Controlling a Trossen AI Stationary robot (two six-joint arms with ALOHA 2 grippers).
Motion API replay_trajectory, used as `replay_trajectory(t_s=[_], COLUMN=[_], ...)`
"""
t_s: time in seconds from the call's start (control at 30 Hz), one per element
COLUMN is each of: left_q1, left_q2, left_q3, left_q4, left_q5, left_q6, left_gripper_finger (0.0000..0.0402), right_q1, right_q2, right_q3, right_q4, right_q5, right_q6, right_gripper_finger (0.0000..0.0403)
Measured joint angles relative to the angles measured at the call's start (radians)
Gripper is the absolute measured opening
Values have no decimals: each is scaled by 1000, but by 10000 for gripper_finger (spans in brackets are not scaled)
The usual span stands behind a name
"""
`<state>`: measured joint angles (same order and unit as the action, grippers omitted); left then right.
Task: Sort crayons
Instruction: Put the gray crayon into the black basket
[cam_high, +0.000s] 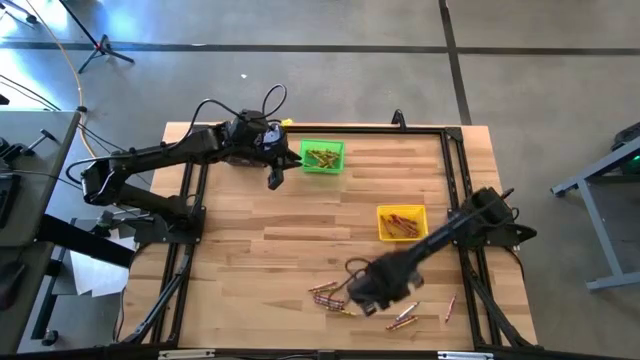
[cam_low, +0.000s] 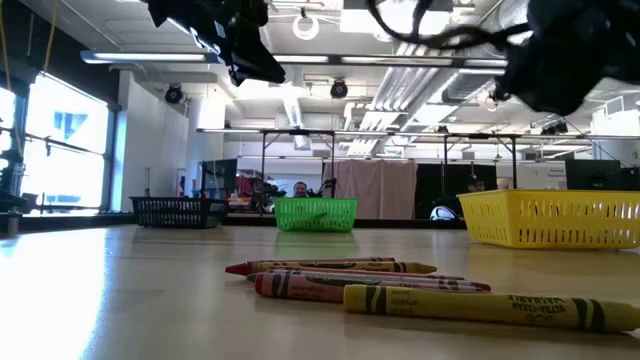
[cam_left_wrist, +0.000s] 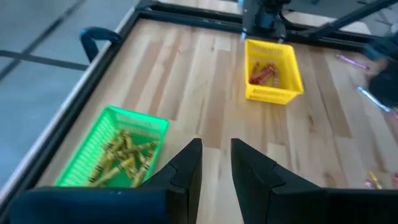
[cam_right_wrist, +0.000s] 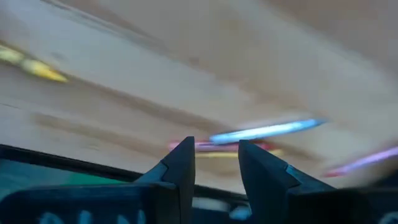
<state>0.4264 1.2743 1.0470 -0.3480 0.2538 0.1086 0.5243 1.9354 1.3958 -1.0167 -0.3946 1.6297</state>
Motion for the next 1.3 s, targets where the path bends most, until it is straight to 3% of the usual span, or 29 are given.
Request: replay_trajectory(t_s=[0.17,0.3,0.77,0.87,0.93,1.03,1.3], left_q1=[36,66,105,104,104,104,96], left_q2=[0,0,1,1,1,1,1], left_q3=[0,0,0,0,0,0,0], left_q4=[20,20,9,9,9,10,9], left_q5=[0,0,0,0,0,0,1], left_q6=[1,-1,-2,-1,-1,-2,-171], left_gripper_finger=[74,74,74,74,74,74,74], right_q1=[104,201,240,250,253,244,225], right_q2=[0,0,0,0,-1,-13,-38], right_q3=[-1,-1,-26,-41,-41,-41,-42], right_q4=[169,156,-35,-35,-14,1,-90], right_q5=[138,213,134,142,184,230,188], right_q6=[417,740,743,667,529,259,-508], right_gripper_finger=[110,110,110,110,110,110,110])
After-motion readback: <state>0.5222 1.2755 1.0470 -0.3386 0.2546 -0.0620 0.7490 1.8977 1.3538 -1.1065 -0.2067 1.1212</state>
